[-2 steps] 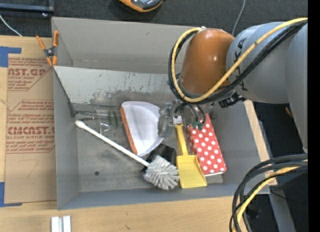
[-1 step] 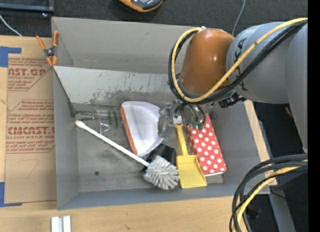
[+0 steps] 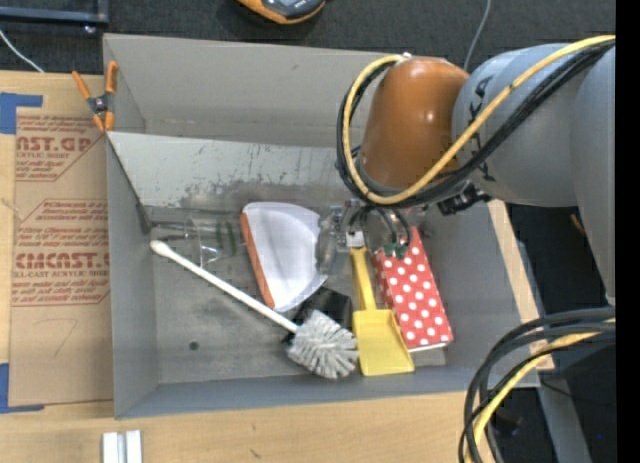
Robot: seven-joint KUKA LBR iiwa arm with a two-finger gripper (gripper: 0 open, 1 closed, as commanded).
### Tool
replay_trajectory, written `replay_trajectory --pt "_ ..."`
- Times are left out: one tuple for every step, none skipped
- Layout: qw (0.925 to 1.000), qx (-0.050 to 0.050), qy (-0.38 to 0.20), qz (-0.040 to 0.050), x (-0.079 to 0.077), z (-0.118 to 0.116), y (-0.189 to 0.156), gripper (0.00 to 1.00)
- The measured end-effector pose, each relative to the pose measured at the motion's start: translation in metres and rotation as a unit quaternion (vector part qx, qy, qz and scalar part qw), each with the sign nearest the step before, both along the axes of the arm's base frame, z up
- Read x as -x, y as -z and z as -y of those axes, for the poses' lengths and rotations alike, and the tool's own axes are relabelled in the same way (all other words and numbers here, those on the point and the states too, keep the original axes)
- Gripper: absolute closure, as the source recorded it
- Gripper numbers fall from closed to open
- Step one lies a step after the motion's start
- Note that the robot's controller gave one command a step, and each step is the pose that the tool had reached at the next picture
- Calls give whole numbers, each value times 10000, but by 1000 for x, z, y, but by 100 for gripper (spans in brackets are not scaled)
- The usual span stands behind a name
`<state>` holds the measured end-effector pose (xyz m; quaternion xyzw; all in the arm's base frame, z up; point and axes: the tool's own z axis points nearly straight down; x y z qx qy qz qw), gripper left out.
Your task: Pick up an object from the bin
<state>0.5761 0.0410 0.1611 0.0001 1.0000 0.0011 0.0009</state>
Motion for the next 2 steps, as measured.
replay_trajectory --pt "10000 0 0 0 0 0 0 100" --pt "10000 0 0 0 0 0 0 100"
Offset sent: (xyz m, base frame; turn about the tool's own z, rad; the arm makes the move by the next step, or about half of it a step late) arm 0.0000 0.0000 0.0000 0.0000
